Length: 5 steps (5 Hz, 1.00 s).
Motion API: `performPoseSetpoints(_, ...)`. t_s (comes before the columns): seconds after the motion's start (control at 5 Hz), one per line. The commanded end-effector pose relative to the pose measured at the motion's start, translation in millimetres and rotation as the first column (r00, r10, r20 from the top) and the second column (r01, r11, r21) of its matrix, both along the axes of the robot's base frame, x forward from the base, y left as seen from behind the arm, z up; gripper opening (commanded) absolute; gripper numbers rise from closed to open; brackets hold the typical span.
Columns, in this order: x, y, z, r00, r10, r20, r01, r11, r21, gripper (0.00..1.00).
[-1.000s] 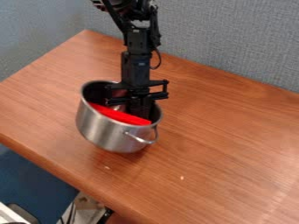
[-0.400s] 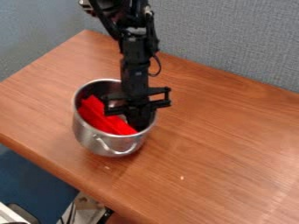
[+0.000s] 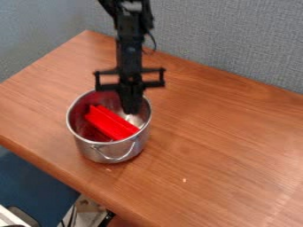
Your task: Put the red object in the metal pot
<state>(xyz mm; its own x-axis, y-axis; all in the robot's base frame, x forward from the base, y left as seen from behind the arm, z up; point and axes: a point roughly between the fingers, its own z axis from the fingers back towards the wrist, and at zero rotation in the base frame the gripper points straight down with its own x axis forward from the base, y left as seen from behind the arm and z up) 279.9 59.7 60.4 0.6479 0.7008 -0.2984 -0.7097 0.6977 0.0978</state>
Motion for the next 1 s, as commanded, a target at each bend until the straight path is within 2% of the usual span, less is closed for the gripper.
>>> performPoseSetpoints(0.0,6.3,20,54.7,0.997,0.017,0.079,-0.014,0.999,-0.040,0.00)
performPoseSetpoints(0.2,2.8,41,89.3,0.994,0.059,0.089,-0.051,0.994,-0.093,0.00)
performPoseSetpoints(0.4,4.4,40,117.3,0.993,-0.012,0.120,0.024,0.995,-0.098,0.00)
performPoseSetpoints(0.6,0.7,24,119.4,0.989,-0.095,0.109,0.104,0.991,-0.080,0.00)
performPoseSetpoints(0.8,-10.9,14,109.0,0.991,-0.090,0.096,0.096,0.993,-0.063,0.00)
